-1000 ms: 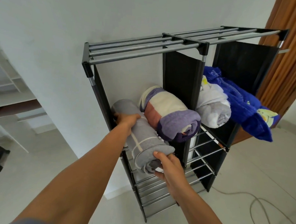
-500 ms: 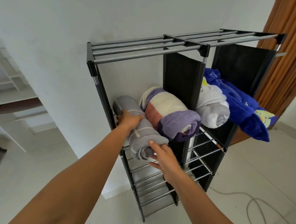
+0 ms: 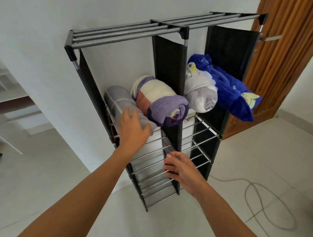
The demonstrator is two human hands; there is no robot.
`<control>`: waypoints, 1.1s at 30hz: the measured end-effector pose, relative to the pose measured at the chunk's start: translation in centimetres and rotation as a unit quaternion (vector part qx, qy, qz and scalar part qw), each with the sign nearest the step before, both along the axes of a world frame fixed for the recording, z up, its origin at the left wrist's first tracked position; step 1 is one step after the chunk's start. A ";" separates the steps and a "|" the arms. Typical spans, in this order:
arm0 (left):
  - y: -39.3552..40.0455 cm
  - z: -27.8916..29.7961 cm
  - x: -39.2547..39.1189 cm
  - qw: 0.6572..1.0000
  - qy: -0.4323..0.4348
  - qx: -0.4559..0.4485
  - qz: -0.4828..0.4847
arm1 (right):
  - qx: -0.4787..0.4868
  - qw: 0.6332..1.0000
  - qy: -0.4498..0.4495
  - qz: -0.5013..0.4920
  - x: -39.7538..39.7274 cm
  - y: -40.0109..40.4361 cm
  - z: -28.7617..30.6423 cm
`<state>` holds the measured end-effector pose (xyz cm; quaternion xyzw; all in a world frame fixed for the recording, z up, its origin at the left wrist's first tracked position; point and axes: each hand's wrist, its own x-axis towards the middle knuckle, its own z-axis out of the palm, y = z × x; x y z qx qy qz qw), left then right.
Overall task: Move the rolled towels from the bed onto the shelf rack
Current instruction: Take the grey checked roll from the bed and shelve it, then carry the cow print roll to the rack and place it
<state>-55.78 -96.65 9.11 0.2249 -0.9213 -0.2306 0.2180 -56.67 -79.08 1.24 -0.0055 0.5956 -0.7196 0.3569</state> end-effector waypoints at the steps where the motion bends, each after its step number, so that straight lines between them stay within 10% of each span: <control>1: 1.5 -0.4 0.6 0.998 0.029 -0.030 -0.037 | 0.011 1.000 -0.001 -0.006 0.6 1.6 -0.6; 5: 8.1 -1.9 2.0 0.969 -0.079 0.012 -0.234 | 0.124 0.989 0.058 -0.050 4.1 9.0 -2.4; 9: 16.2 -5.0 3.0 0.878 -0.292 0.029 -0.379 | 0.263 0.949 0.119 -0.122 9.5 17.6 -3.7; 18: 42.2 -12.0 16.5 0.656 -0.386 0.137 -0.634 | 0.425 0.786 -0.016 -0.449 36.4 36.2 -5.3; 27: 61.3 -12.5 37.7 0.473 -0.542 0.212 -0.661 | 0.425 0.601 -0.139 -0.663 58.9 45.9 -5.3; 33: 71.9 -14.8 48.0 0.423 -0.633 0.202 -0.616 | 0.372 0.535 -0.188 -0.735 68.7 54.5 -8.4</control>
